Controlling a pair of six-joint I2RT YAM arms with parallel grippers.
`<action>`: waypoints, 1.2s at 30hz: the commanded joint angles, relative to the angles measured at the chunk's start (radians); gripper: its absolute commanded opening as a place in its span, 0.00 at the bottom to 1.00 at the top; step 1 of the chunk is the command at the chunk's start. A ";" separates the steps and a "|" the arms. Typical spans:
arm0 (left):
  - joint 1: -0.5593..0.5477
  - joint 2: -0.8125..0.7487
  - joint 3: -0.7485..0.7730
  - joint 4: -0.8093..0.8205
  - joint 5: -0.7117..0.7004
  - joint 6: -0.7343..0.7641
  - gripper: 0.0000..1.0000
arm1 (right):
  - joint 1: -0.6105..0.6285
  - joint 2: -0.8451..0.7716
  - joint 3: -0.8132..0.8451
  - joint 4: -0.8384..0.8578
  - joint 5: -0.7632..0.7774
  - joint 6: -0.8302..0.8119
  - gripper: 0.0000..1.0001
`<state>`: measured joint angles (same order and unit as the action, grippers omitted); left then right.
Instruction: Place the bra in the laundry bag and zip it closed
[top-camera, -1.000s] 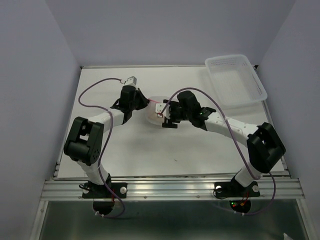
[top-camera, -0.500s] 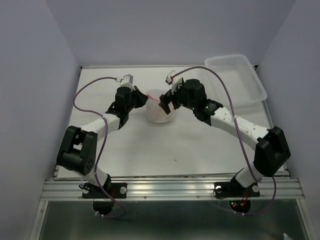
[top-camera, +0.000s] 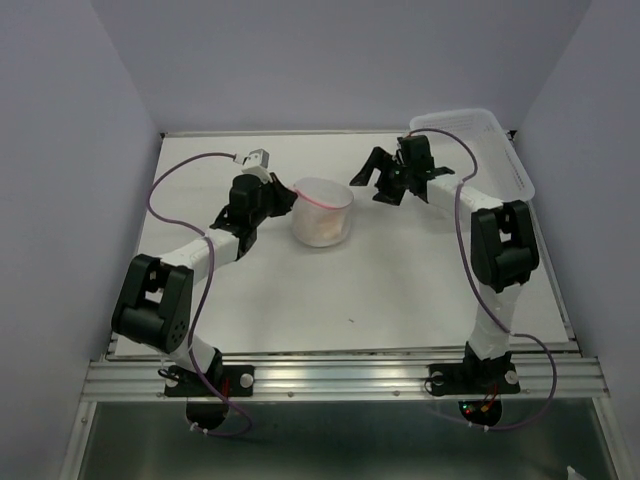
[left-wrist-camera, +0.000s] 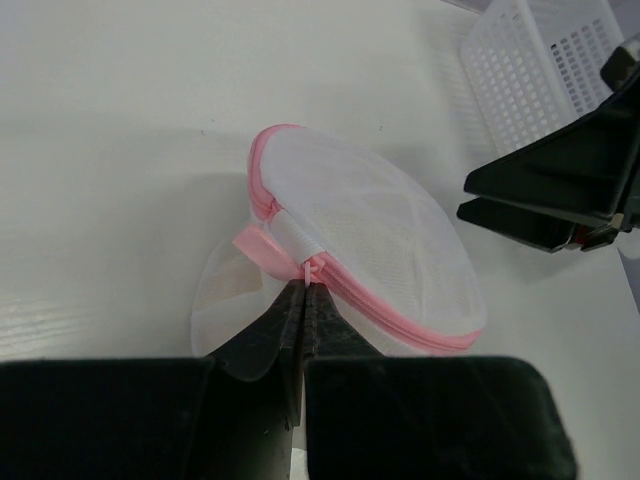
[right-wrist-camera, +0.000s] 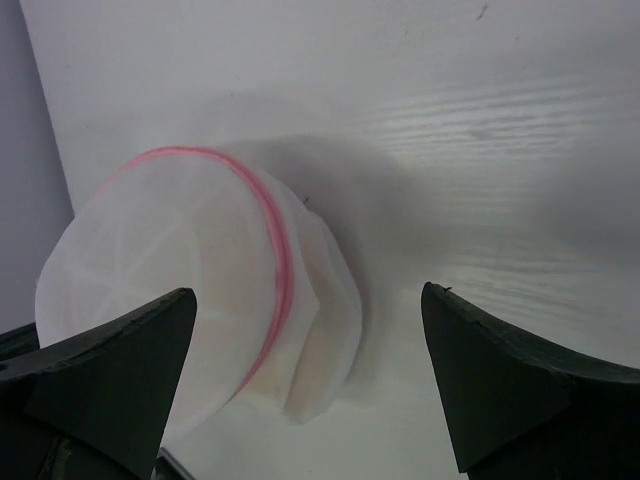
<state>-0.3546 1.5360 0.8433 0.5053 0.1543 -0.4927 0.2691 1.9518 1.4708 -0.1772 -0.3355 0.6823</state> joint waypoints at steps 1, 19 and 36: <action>-0.007 -0.034 -0.012 0.056 0.030 0.045 0.00 | 0.028 0.035 0.074 0.015 -0.177 0.114 1.00; -0.124 -0.137 -0.220 0.081 -0.038 0.063 0.00 | 0.028 -0.001 -0.102 0.093 -0.292 0.068 0.45; -0.167 -0.194 -0.286 0.042 -0.104 0.000 0.00 | 0.028 -0.191 -0.351 0.361 -0.307 -0.058 0.01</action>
<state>-0.5095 1.3739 0.5930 0.5316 0.0681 -0.4671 0.2951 1.8172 1.1912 0.0753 -0.6300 0.6914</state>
